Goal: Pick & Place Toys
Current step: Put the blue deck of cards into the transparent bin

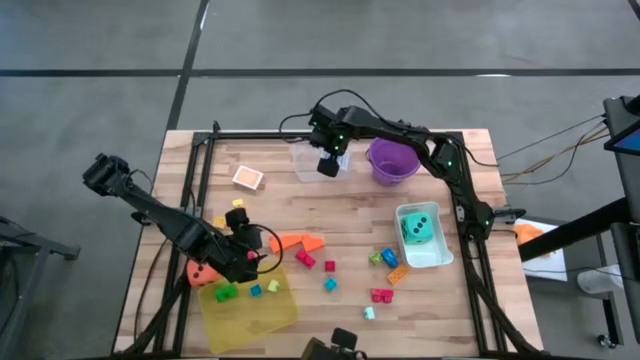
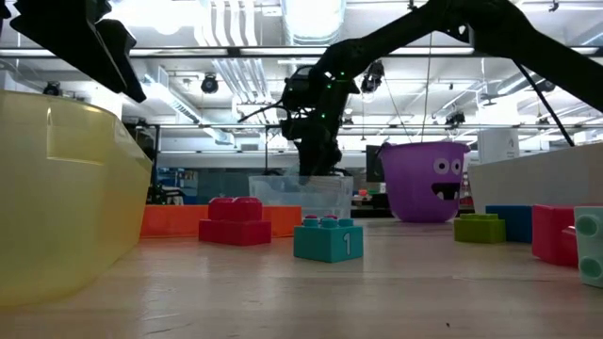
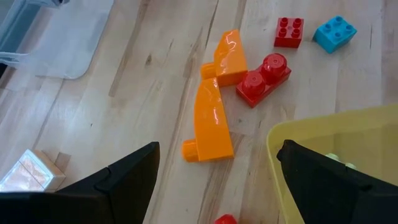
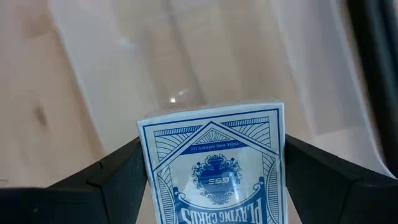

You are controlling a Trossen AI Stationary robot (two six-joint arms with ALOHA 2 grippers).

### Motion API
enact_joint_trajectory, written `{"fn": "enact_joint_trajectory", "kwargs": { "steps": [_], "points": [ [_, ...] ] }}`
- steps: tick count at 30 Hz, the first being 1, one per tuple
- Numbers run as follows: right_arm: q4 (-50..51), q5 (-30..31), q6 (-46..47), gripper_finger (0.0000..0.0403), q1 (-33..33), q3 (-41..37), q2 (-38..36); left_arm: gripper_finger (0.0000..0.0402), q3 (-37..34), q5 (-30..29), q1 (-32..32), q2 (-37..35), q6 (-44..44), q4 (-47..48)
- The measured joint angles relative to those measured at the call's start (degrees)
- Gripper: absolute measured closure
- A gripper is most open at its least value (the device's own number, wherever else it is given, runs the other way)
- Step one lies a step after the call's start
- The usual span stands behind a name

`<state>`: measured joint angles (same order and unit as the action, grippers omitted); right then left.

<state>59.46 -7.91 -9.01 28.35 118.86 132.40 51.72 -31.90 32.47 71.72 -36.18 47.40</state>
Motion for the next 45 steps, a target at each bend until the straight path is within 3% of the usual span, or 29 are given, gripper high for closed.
{"fn": "enact_joint_trajectory", "kwargs": {
  "steps": [15,22,45],
  "points": [
    [2.97,-3.27,-1.25,0.0097,-3.91,-0.14,0.00,0.0076,0.00,0.39,0.00,0.00,-0.02,0.04],
    [2.64,0.66,-1.08,0.0097,-4.27,-0.14,0.00,0.0076,0.00,0.61,0.00,0.00,-0.02,0.04],
    [1.93,2.03,10.49,0.0097,-6.79,-2.01,0.00,0.0076,0.00,1.55,0.04,0.00,-0.68,0.04]
  ]
}}
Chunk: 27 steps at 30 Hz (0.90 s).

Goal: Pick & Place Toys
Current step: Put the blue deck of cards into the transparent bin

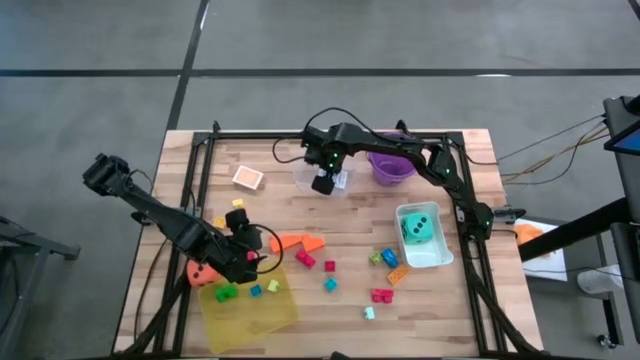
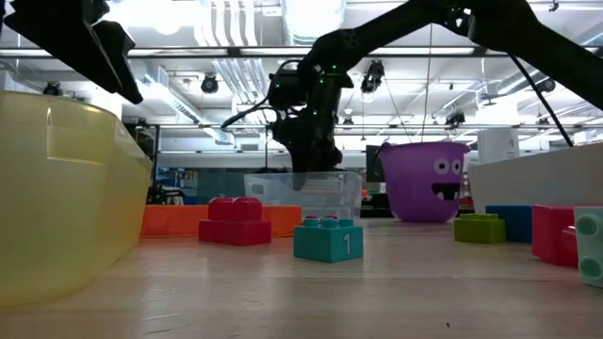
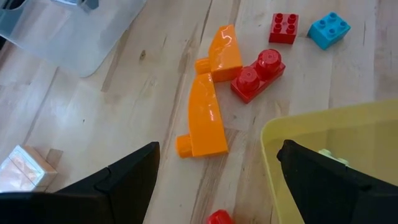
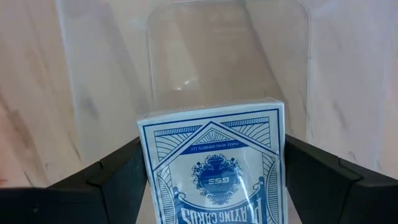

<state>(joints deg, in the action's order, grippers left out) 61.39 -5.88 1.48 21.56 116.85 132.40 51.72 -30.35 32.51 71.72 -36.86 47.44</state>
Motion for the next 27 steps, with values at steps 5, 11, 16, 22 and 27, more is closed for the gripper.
{"fn": "enact_joint_trajectory", "kwargs": {
  "steps": [5,11,16,22,27],
  "points": [
    [-0.95,-0.05,0.96,0.0097,-0.09,-0.25,0.00,0.0076,0.00,0.00,0.00,0.00,-0.02,-0.01],
    [-1.82,0.05,-1.26,0.0097,-0.19,-1.92,0.00,0.0076,-0.02,0.00,0.00,0.00,-0.07,0.00],
    [-3.29,0.00,-3.32,0.0097,-0.77,-4.11,0.03,0.0076,-0.02,0.02,0.00,0.00,-0.15,0.00],
    [-4.13,0.07,-2.10,0.0097,-0.66,-6.37,0.04,0.0076,-0.02,0.00,0.00,0.00,-0.15,0.00],
    [-5.53,-0.21,-2.30,0.0097,-0.70,-8.05,0.02,0.0076,-0.02,0.00,0.00,0.00,-0.14,0.00]
  ]
}}
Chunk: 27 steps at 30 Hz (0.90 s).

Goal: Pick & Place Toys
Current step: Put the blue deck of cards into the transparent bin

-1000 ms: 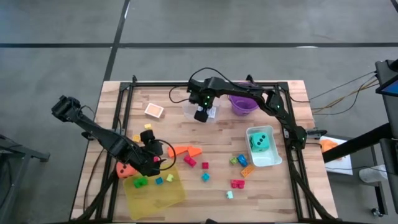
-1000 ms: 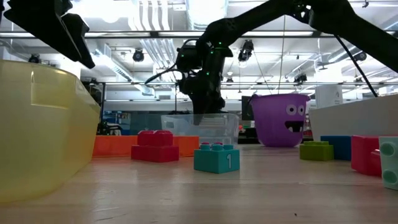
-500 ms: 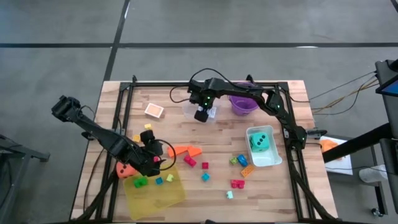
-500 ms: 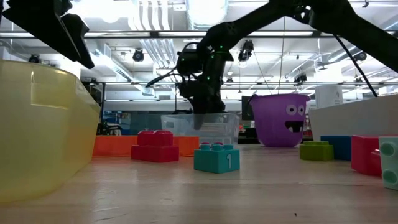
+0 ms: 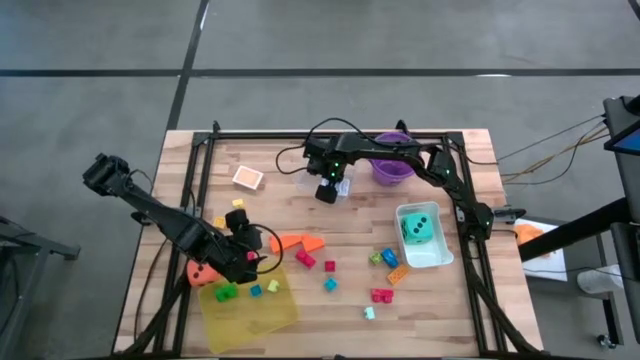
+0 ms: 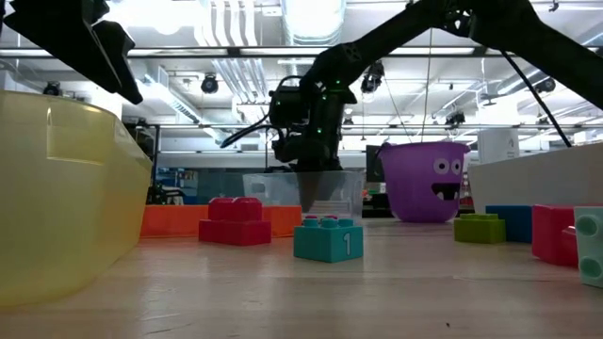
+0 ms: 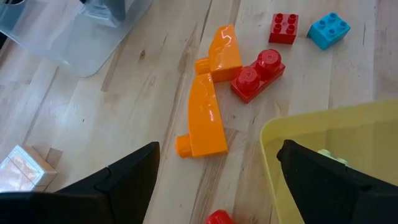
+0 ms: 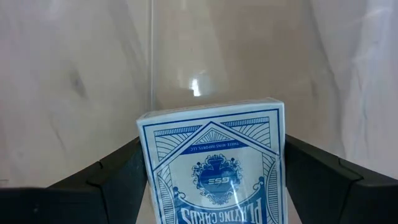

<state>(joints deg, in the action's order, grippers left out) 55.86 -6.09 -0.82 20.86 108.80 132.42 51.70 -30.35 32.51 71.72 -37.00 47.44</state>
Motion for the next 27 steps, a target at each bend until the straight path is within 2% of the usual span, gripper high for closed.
{"fn": "enact_joint_trajectory", "kwargs": {
  "steps": [13,19,27],
  "points": [
    [-1.39,-0.35,-0.44,0.0097,-0.07,0.10,-0.02,0.0076,0.00,0.00,-0.02,0.00,0.03,0.01],
    [-1.36,-1.24,-1.18,0.0046,-0.84,0.08,-0.02,0.0076,0.00,0.00,-0.04,0.00,0.03,0.00],
    [-1.36,-1.42,-1.25,0.0036,-0.83,0.08,-0.02,0.0076,0.00,0.42,-0.04,0.00,-0.27,0.00]
  ]
}}
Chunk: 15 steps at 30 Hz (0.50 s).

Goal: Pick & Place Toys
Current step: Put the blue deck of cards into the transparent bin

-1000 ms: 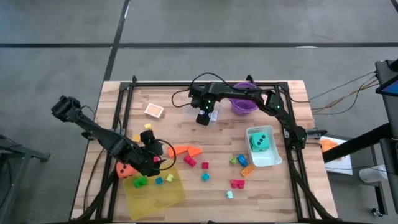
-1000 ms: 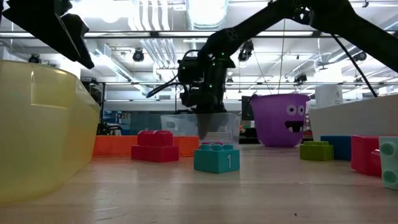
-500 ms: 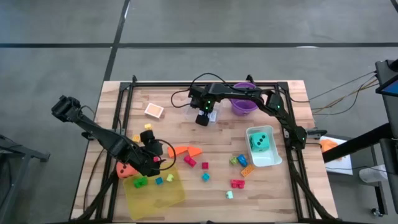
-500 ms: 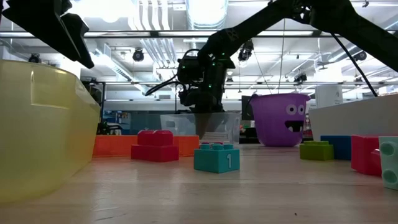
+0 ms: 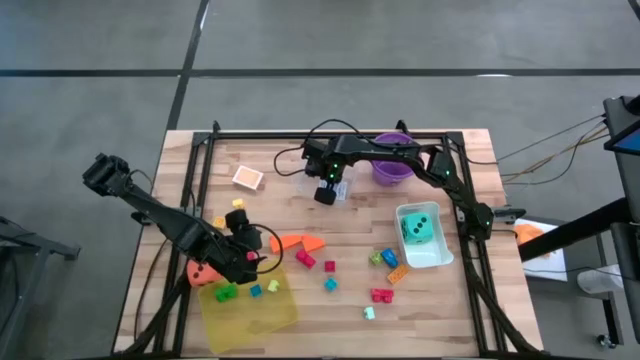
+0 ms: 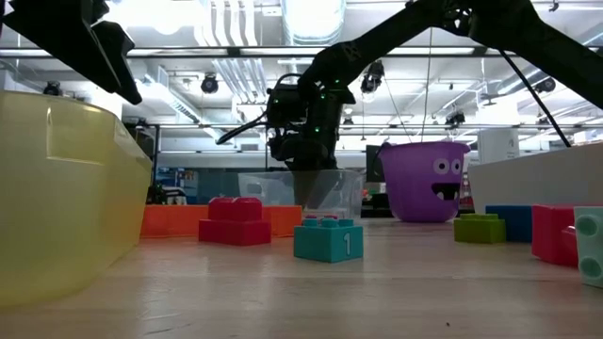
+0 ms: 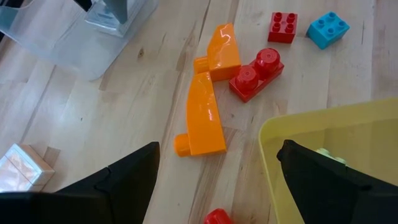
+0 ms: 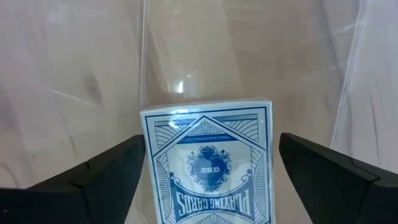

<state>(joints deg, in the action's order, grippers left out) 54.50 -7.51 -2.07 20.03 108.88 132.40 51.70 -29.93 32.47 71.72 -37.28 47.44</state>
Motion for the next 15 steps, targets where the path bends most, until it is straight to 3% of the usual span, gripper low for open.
{"fn": "enact_joint_trajectory", "kwargs": {
  "steps": [15],
  "points": [
    [0.58,0.12,-0.07,0.0033,-0.02,-0.02,-0.31,0.0076,0.00,0.00,0.02,0.00,-0.20,-0.02]
  ]
}}
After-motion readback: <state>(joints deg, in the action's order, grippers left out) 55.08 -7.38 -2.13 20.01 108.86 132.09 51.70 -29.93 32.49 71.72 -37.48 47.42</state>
